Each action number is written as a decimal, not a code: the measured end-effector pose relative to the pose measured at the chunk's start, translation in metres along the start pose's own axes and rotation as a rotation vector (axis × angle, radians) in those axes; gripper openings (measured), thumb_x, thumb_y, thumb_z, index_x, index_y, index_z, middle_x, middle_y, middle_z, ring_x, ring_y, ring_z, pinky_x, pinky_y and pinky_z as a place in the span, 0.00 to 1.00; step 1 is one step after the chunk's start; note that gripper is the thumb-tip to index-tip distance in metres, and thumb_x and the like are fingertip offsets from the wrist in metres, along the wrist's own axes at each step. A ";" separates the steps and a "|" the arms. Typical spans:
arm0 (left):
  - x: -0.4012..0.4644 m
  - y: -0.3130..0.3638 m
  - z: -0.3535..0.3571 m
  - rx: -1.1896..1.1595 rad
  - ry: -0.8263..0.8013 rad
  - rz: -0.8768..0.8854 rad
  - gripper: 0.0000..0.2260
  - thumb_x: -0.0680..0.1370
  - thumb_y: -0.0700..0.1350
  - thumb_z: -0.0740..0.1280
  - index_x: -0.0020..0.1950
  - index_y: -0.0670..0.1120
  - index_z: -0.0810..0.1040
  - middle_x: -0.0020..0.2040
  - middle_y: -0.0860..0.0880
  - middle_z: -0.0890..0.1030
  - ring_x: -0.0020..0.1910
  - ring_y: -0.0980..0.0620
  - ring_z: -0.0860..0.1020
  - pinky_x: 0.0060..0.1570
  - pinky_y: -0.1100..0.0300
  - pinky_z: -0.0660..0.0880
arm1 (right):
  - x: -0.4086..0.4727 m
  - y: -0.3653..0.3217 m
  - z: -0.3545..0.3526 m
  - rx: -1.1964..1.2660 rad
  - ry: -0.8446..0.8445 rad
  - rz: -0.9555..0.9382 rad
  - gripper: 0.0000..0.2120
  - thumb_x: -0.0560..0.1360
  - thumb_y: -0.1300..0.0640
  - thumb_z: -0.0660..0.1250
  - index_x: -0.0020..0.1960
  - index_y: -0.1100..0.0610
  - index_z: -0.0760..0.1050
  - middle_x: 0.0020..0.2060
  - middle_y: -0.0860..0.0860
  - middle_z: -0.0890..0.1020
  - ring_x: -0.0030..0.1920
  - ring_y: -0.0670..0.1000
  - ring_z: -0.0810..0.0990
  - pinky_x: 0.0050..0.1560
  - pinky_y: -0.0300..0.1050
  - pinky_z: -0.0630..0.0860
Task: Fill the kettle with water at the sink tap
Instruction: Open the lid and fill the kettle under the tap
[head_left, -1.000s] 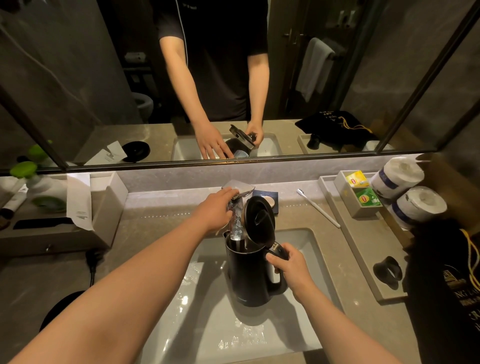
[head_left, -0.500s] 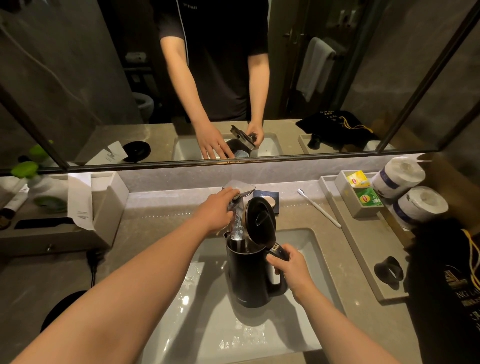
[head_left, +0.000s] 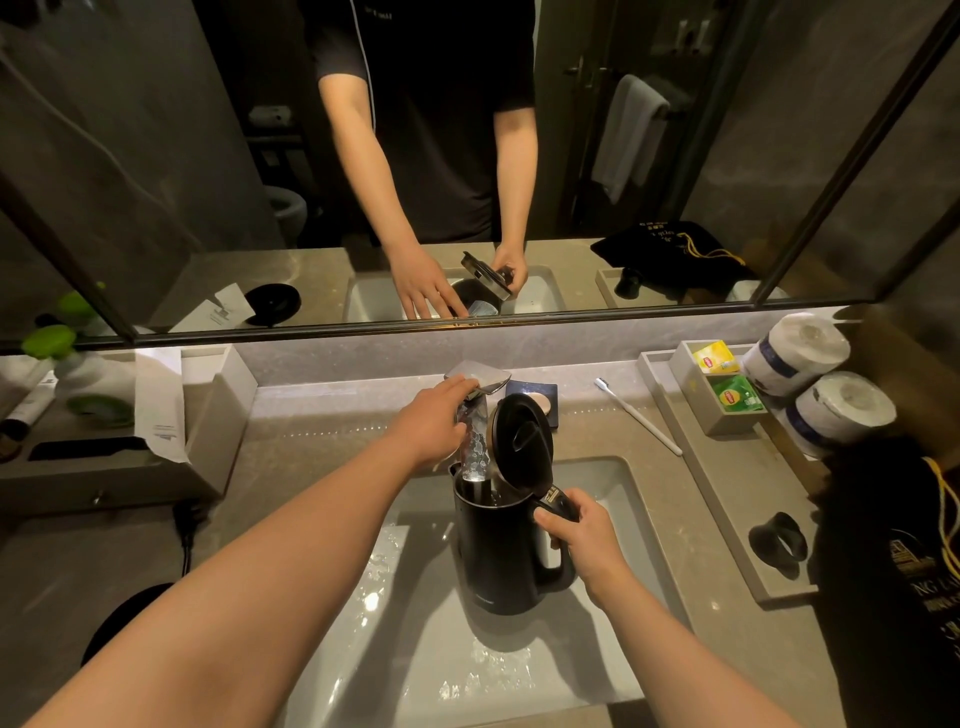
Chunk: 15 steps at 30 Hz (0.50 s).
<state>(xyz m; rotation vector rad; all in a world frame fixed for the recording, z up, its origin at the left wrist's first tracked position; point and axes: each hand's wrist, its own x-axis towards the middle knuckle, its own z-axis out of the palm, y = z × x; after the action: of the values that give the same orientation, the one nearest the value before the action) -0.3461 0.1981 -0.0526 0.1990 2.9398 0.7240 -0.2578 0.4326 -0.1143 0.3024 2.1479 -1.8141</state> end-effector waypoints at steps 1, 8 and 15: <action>0.000 0.000 0.000 0.000 0.001 -0.002 0.28 0.76 0.43 0.64 0.74 0.53 0.61 0.76 0.50 0.63 0.71 0.44 0.66 0.66 0.45 0.68 | 0.000 0.000 0.000 -0.001 0.000 -0.001 0.05 0.73 0.59 0.73 0.46 0.56 0.78 0.38 0.51 0.81 0.37 0.52 0.77 0.37 0.44 0.75; 0.001 0.000 0.001 -0.012 0.026 0.009 0.27 0.76 0.44 0.65 0.74 0.53 0.63 0.75 0.50 0.65 0.70 0.45 0.67 0.65 0.47 0.68 | 0.000 0.000 0.000 0.014 -0.006 0.006 0.05 0.73 0.60 0.73 0.46 0.57 0.78 0.37 0.51 0.80 0.37 0.52 0.76 0.38 0.46 0.75; 0.003 -0.001 0.003 0.003 0.026 0.004 0.27 0.76 0.45 0.64 0.74 0.53 0.61 0.76 0.49 0.63 0.71 0.45 0.64 0.66 0.47 0.66 | 0.000 -0.002 0.002 0.014 -0.003 0.004 0.05 0.73 0.59 0.73 0.47 0.57 0.78 0.38 0.51 0.81 0.39 0.53 0.77 0.41 0.47 0.75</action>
<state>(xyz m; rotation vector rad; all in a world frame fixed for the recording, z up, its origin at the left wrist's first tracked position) -0.3483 0.1992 -0.0558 0.1975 2.9658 0.7286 -0.2586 0.4306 -0.1127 0.3064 2.1321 -1.8274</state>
